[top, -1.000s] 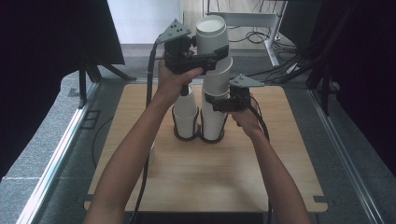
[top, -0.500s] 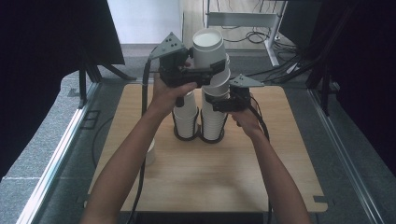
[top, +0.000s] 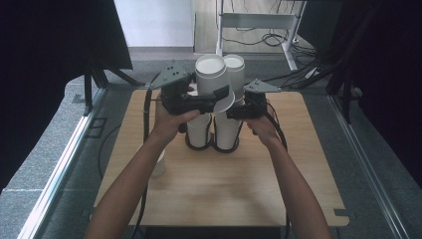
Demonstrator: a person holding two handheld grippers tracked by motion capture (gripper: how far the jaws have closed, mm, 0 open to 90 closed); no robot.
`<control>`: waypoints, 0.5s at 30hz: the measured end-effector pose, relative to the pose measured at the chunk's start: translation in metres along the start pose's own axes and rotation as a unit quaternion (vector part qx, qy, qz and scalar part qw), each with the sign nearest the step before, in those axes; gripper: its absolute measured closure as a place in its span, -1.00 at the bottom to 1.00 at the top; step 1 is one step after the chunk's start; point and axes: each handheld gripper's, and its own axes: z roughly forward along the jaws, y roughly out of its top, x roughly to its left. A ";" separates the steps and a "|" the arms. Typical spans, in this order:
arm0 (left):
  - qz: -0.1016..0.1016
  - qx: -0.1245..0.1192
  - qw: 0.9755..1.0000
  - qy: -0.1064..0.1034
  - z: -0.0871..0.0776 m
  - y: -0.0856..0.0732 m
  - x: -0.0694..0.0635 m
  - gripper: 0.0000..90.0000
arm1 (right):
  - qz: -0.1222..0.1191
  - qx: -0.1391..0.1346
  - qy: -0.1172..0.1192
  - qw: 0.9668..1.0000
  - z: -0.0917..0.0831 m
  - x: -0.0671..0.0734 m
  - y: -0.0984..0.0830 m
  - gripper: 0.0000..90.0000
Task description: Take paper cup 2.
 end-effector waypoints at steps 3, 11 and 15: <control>0.000 0.000 1.000 -0.002 -0.004 -0.008 -0.004 -0.60 | 0.000 0.001 -0.001 1.000 0.000 0.000 0.000 -0.92; -0.009 0.011 1.000 0.003 -0.007 -0.035 -0.007 -0.60 | 0.003 -0.005 -0.002 1.000 -0.001 0.001 -0.001 -0.92; -0.006 0.022 1.000 0.007 -0.005 -0.046 -0.010 -0.60 | 0.004 -0.010 -0.006 1.000 -0.001 0.001 -0.003 -0.93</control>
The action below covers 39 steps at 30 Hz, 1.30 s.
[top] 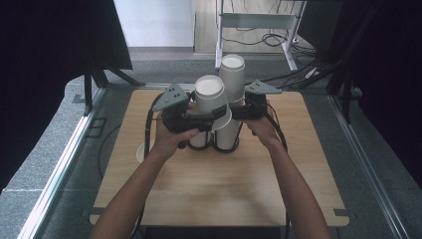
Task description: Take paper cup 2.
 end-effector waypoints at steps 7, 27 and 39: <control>0.001 0.003 1.000 -0.003 0.000 -0.021 -0.009 -0.60 | 0.001 -0.008 -0.013 1.000 -0.006 0.002 -0.001 -0.96; -0.007 -0.001 1.000 -0.006 -0.023 -0.044 -0.015 -0.60 | -0.017 -0.017 -0.014 1.000 -0.022 0.009 -0.019 -0.92; -0.010 0.035 0.999 0.009 -0.029 -0.082 -0.017 -0.60 | -0.007 -0.041 -0.023 0.999 -0.045 0.011 -0.033 -0.88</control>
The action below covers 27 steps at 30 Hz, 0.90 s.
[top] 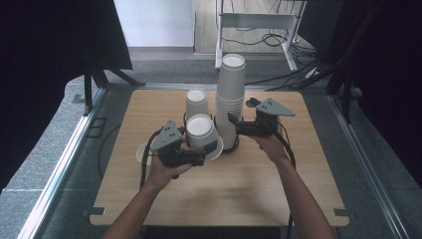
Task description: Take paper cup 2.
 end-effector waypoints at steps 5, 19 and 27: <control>0.009 0.025 0.999 0.019 0.003 -0.023 -0.003 -0.60 | -0.004 -0.006 0.001 1.000 -0.010 0.005 -0.009 -0.86; 0.021 0.066 0.996 0.050 0.012 -0.070 -0.011 -0.60 | 0.005 0.004 0.011 1.000 -0.030 0.021 -0.051 -0.75; 0.025 0.073 0.995 0.064 0.011 -0.078 -0.013 -0.60 | 0.014 0.000 0.026 1.000 -0.041 0.030 -0.069 -0.68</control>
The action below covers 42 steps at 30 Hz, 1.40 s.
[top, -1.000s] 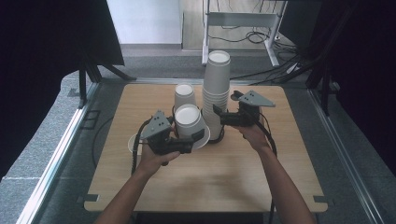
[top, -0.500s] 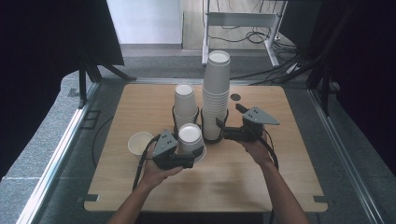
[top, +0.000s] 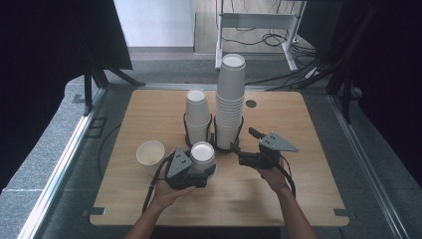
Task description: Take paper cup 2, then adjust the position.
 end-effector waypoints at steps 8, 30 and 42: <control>-0.006 0.015 1.000 0.008 0.002 -0.012 -0.004 -0.60 | 0.017 -0.001 0.006 1.000 -0.011 0.005 -0.017 -0.63; 0.012 0.036 0.999 0.023 0.004 -0.023 -0.007 -0.60 | 0.003 0.021 0.036 0.999 -0.028 0.029 -0.044 -0.61; 0.030 0.057 0.998 0.028 0.012 -0.030 -0.009 -0.60 | 0.024 -0.005 0.072 0.997 -0.033 0.038 -0.040 -0.61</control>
